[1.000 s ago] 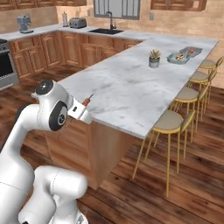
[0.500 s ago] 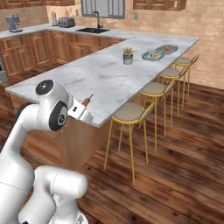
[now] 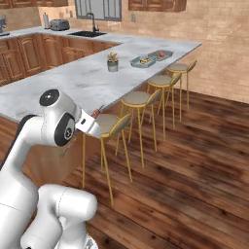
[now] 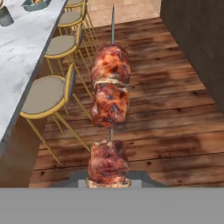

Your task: Place the cold items (apple and peach) from the fridge in one tupperware on the dining counter. Place the warm items (kebab skewer and hot dog) in the stove area in another tupperware.

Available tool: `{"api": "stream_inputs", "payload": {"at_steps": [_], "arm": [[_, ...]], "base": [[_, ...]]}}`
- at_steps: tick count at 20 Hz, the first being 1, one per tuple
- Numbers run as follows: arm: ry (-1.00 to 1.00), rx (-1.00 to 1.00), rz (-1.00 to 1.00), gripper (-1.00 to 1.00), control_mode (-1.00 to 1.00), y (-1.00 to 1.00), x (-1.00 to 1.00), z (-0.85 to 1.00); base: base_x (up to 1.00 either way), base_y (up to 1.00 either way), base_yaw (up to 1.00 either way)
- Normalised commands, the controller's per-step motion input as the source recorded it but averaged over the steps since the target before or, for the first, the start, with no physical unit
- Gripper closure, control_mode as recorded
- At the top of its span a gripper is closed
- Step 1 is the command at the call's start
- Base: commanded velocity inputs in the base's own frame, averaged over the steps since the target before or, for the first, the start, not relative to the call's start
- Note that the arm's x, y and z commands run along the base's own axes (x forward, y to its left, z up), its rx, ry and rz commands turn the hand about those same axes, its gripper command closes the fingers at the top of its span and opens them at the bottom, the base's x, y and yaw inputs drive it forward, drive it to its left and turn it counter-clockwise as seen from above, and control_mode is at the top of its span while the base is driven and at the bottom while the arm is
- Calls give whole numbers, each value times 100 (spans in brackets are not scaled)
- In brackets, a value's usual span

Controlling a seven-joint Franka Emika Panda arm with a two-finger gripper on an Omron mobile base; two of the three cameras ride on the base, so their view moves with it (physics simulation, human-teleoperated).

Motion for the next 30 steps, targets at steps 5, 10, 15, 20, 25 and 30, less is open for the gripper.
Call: {"api": "stream_inputs", "payload": {"at_steps": [5,10,15,20,25,30], "arm": [[0,0,0,100,100,0,0,0],[0,0,0,100,100,0,0,0],[0,0,0,100,100,0,0,0],[0,0,0,100,100,0,0,0],[0,0,0,100,100,0,0,0],[0,0,0,100,100,0,0,0]], "base": [[56,-100,3],[77,-89,22],[88,-71,33],[95,-68,34],[90,-73,31],[80,-78,28]]}}
